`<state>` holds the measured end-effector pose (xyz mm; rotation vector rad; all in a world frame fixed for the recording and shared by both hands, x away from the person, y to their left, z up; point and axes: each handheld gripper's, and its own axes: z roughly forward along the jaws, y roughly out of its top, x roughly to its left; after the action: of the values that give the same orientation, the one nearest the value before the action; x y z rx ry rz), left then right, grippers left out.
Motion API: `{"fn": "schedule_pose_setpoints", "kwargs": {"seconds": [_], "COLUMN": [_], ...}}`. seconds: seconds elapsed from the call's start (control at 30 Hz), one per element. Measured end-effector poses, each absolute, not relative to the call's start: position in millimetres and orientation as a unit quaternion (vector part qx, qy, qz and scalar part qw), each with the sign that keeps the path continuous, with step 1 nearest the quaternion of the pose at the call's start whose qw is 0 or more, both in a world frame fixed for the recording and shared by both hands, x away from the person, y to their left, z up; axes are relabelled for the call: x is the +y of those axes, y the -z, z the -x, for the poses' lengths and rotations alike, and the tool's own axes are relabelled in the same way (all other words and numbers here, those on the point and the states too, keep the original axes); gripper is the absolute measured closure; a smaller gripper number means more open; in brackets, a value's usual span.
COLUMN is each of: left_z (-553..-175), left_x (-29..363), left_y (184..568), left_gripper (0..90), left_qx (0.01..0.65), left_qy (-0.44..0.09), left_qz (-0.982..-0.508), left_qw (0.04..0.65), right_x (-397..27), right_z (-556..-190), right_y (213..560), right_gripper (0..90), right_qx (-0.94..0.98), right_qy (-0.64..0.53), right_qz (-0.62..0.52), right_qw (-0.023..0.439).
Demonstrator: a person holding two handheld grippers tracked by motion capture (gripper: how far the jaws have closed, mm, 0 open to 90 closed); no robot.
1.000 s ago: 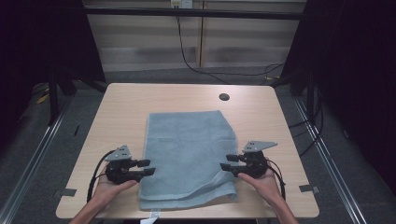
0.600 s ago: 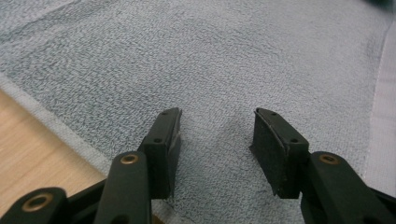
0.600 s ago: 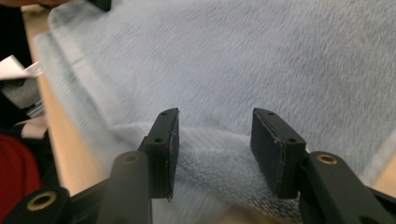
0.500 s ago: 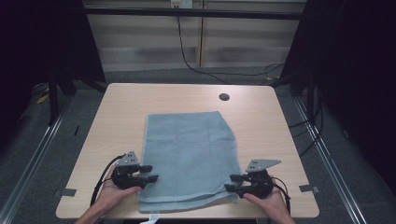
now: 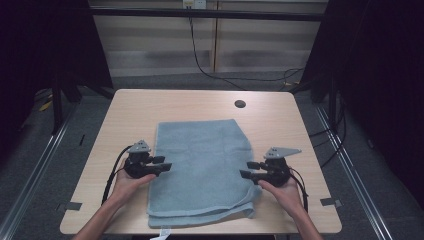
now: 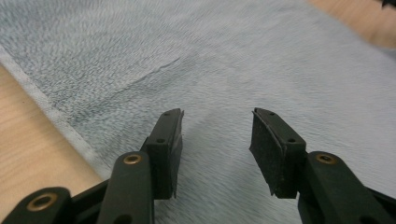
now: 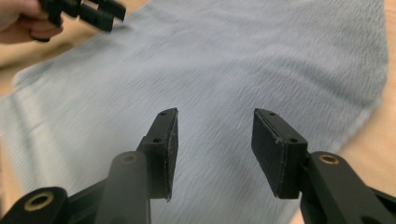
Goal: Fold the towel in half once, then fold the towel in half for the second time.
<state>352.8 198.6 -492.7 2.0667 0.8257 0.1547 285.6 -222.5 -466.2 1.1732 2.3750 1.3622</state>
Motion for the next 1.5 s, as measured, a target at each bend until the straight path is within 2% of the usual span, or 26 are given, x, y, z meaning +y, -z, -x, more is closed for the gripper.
{"fn": "schedule_pose_setpoints", "kwargs": {"seconds": [0.17,0.3,0.67,0.97,1.17,1.3,1.5], "left_z": [-358,-355,-325,-295,-287,-293,-318], "left_x": [196,196,201,206,214,212,213], "left_y": [504,505,506,504,501,499,480], "left_gripper": [54.4,54.3,54.6,55.0,54.8,54.1,52.2], "left_qx": [0.334,0.326,0.305,0.29,0.282,0.281,0.294], "left_qy": [-0.066,-0.073,-0.06,-0.047,-0.015,-0.011,-0.044], "left_qz": [-0.84,-0.844,-0.85,-0.857,-0.861,-0.862,-0.847], "left_qw": [0.422,0.419,0.425,0.423,0.423,0.422,0.441], "right_x": [-205,-193,-189,-189,-187,-190,-207], "right_z": [-323,-335,-295,-262,-242,-247,-279], "right_y": [479,492,499,497,491,486,471], "right_gripper": [52.2,50.5,49.7,49.7,49.7,49.8,51.4], "right_qx": [0.801,0.81,0.833,0.837,0.845,0.839,0.813], "right_qy": [-0.44,-0.421,-0.391,-0.392,-0.383,-0.401,-0.427], "right_qz": [-0.398,-0.401,-0.383,-0.378,-0.371,-0.367,-0.389], "right_qw": [0.086,0.071,0.076,0.059,0.033,0.038,0.075]}}
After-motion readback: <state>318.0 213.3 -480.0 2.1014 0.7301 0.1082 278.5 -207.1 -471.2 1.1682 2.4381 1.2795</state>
